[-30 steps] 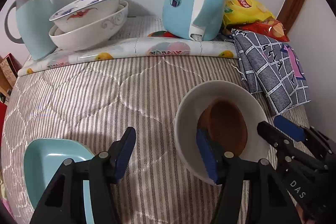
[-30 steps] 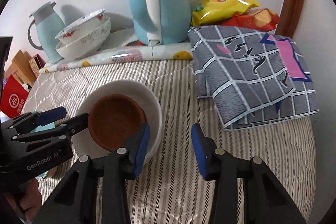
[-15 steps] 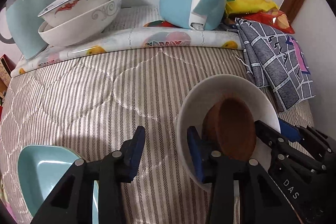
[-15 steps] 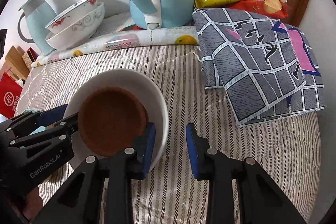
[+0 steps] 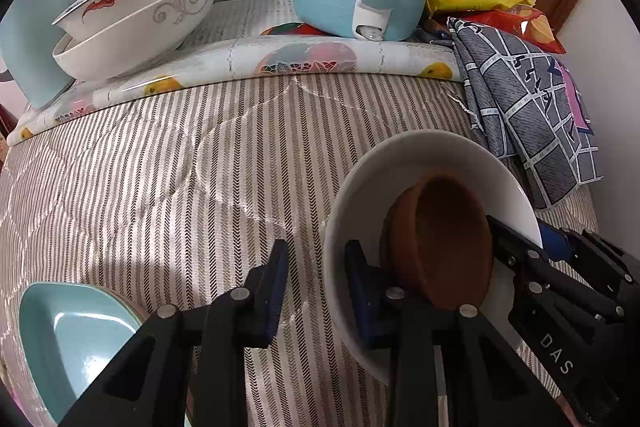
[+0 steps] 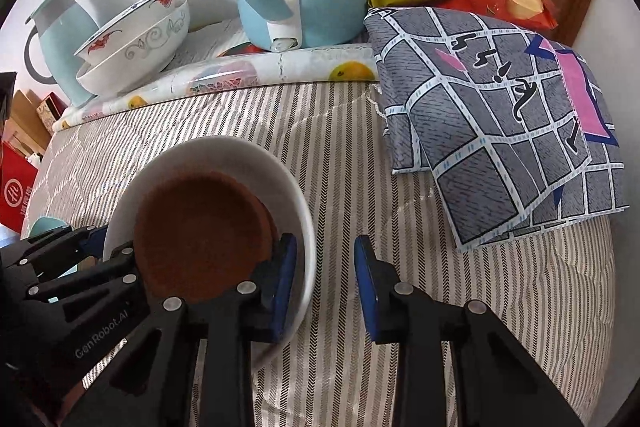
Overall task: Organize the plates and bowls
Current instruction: 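Close both grippers on opposite sides of the white bowl rim, then lift the white bowl with both grippers and carry it toward the light-blue plate, then lower the white bowl onto the light-blue plate with both grippers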
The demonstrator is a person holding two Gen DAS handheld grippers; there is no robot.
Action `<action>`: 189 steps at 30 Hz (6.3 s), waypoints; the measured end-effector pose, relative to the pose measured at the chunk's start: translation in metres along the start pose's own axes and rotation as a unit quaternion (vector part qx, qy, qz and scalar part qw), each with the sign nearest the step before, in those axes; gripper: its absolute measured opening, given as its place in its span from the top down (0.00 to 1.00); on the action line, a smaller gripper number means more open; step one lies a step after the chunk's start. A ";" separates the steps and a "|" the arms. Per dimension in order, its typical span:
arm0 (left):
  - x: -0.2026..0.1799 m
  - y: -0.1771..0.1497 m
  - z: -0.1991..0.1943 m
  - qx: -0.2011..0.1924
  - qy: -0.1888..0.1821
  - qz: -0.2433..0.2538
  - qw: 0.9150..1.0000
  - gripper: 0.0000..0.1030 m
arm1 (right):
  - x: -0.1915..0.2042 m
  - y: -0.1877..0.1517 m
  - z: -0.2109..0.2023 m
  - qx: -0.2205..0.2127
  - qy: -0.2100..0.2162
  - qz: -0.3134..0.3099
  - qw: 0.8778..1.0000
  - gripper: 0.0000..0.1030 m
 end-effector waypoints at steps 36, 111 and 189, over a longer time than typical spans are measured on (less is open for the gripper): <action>-0.018 -0.012 -0.020 -0.020 -0.015 0.011 1.000 0.90 | -0.002 -0.019 -0.021 -0.021 0.021 0.034 0.999 0.91; -0.020 -0.071 -0.151 -0.108 -0.012 0.018 0.994 0.89 | 0.026 -0.062 -0.157 -0.113 0.026 0.044 0.992 0.92; 0.103 -0.097 -0.190 -0.134 0.021 -0.057 0.989 0.89 | 0.159 -0.060 -0.164 -0.122 0.062 -0.033 0.990 0.92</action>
Point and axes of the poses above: each gripper's, at about its wrist camera, not at the fingertips, and z roughly the way its jaws point, x to its left, y to its top, the point moved 5 cm from there along z, roughly the way its jaws point, and after that the axes turned 12 degrees about -y, right-handed, at the moved point
